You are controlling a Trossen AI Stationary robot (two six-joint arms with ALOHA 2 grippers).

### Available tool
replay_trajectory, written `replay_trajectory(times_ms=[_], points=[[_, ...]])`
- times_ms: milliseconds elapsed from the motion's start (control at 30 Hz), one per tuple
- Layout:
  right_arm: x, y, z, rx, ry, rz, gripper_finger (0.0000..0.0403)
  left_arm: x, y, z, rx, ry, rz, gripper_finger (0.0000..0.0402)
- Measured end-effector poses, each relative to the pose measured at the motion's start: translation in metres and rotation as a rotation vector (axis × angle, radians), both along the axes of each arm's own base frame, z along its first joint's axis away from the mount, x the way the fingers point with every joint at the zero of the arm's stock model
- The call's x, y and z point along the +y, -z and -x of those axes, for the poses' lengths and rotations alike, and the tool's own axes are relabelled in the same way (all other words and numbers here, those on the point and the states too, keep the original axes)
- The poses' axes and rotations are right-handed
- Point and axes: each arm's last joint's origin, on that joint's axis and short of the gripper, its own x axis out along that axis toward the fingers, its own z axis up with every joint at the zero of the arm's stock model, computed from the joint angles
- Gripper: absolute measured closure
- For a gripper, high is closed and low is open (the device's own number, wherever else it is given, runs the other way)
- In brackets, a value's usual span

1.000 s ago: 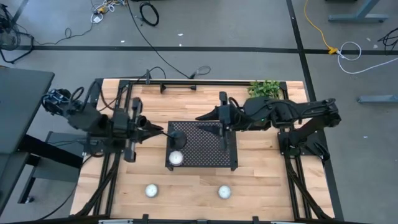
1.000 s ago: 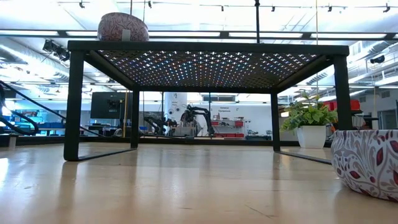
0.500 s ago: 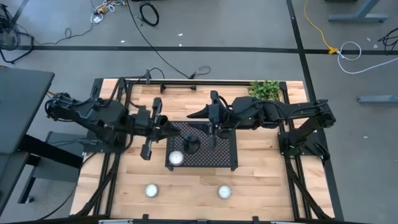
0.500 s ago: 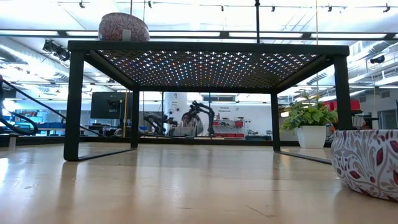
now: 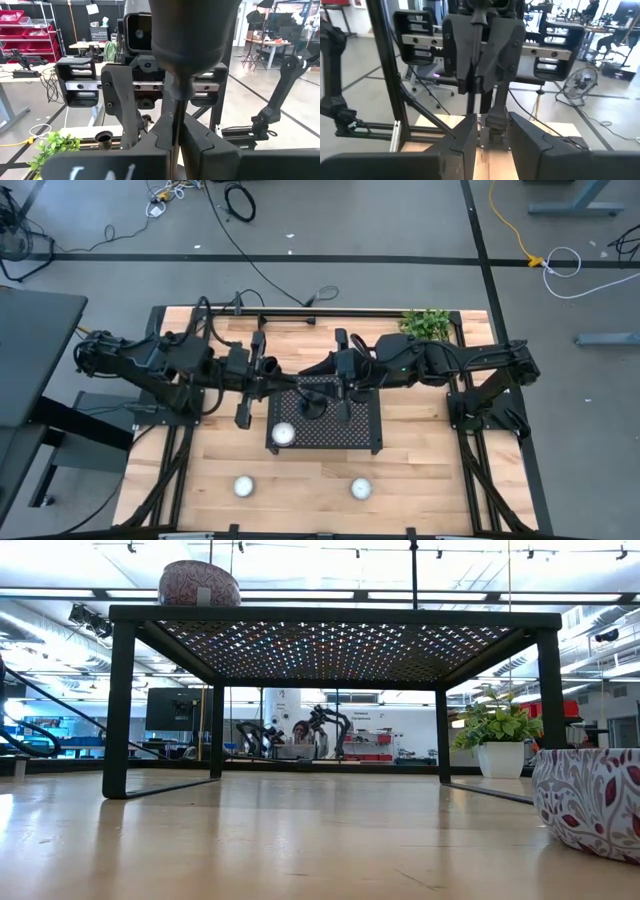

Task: Pick & Place candle stick holders
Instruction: Put the bottom black candle holder on the shelf aligned with the other black candle holder

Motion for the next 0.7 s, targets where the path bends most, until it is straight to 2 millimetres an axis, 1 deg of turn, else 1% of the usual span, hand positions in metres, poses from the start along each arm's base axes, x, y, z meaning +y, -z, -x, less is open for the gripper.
replay_trajectory(times_ms=[67,200,333,400,500,567,700], points=[[0.001,0.001,-0.001,0.002,-0.006,0.000,0.0295,0.000,0.000,0.000,-0.001,0.000,-0.001,0.0387],[0.003,0.009,-0.011,0.012,-0.007,-0.003,0.0295,0.000,0.000,0.000,-0.001,0.005,0.000,0.0387],[0.005,0.015,-0.021,-0.006,-0.020,-0.001,0.0295,-0.001,0.002,-0.005,0.002,0.008,-0.001,0.0387],[0.005,0.015,-0.023,-0.018,-0.026,-0.004,0.0295,-0.001,0.003,-0.005,0.010,0.004,-0.006,0.0387],[0.005,0.015,-0.022,-0.010,-0.022,-0.003,0.0296,0.002,0.005,-0.007,0.025,-0.006,-0.011,0.0387],[0.004,0.014,-0.018,0.014,-0.013,0.003,0.0296,0.002,0.008,-0.007,0.053,-0.012,-0.017,0.0387],[0.001,0.007,-0.006,0.022,0.016,0.007,0.0296,0.003,0.010,-0.007,0.081,-0.031,-0.028,0.0387]])
